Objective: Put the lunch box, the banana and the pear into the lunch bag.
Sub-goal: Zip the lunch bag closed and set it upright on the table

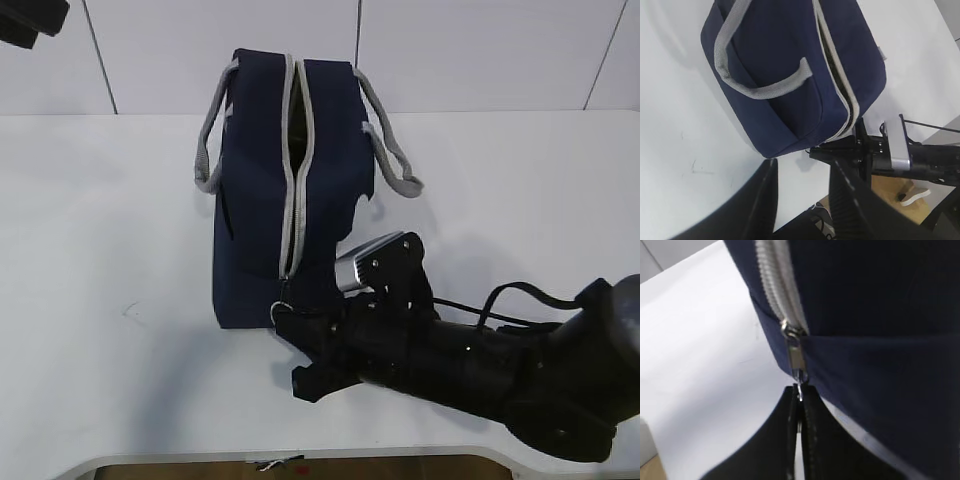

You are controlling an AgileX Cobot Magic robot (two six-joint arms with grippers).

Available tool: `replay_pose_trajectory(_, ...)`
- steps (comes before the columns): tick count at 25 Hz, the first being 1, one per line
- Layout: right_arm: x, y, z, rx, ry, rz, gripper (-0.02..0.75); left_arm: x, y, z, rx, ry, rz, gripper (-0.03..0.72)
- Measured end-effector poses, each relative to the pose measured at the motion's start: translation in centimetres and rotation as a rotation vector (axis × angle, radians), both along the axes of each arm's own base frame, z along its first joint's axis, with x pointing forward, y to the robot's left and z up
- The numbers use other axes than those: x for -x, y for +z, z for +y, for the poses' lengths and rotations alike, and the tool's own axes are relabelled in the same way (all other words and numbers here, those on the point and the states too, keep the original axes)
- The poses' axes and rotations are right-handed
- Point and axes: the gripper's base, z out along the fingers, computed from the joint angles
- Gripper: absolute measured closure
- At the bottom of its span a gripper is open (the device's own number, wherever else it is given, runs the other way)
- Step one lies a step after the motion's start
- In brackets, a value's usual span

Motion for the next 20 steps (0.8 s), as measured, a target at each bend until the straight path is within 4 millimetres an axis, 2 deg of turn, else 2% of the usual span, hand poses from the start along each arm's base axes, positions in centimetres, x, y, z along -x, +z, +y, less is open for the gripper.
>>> replay_pose_trajectory(5,0.4,1.4,0.0,0.038,0.028,0.034,0.721,0.0,0.0,0.0,0.0,0.0,0.0,0.426)
replay_pose_trajectory(20,1.6,10.0,-1.7,0.145,0.007,-0.081,0.721,0.0,0.0,0.0,-0.002,0.0,0.0,0.426)
